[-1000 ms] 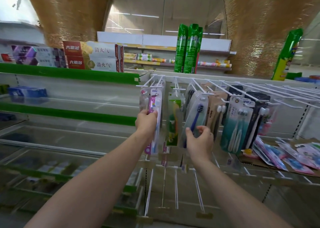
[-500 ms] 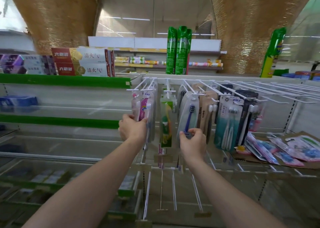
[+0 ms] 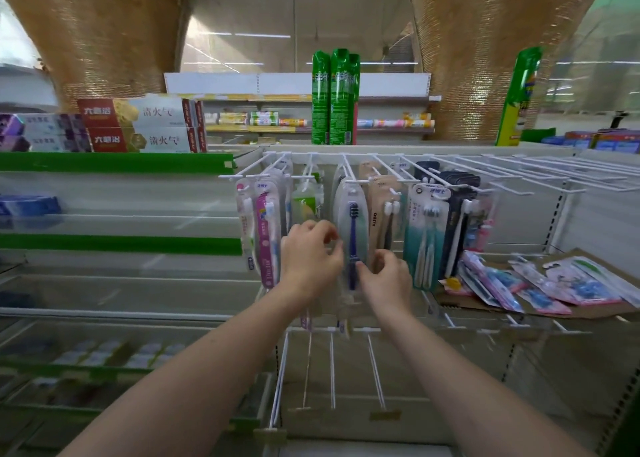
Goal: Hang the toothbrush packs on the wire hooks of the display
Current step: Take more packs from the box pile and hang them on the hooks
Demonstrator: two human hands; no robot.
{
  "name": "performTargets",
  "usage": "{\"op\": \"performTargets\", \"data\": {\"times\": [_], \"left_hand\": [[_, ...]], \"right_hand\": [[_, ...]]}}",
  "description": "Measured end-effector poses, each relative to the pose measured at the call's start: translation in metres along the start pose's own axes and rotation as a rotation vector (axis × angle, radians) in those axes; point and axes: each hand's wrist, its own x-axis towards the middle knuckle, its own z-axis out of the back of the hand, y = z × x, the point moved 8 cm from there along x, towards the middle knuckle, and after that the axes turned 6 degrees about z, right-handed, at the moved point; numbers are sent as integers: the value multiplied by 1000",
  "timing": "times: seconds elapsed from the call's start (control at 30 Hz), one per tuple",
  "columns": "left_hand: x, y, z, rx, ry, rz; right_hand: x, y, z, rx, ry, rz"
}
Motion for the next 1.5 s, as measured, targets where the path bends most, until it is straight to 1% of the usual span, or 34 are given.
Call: {"op": "performTargets", "data": {"times": [0.1,0.27,0.43,0.6,0.83,1.0,1.33,1.5], "left_hand": [[-6,-23,-19,66,48,-74],[-14,-63,-57,96,128,-154],[-32,-106,-104,131,175,-230],[-50,-152,-153,113,235,-255],[-69,-210,-219,51,341,-216],[-81,-240,-258,24,442,-150],[-74,-263,-321,-20,556,-26],[-57,-271,-357,18,624,-9]], "right_hand": [[7,-6,25,-108,29,47],[15,-31,71,-316,73,87],[23,-71,122,-393,64,32],[30,-115,178,-459,61,-43],[38,-160,254,-497,20,-90],[46,-184,291,-528,16,-105],[63,-232,329,-539,-38,-171],[92,-246,339,-552,-68,-195]]}}
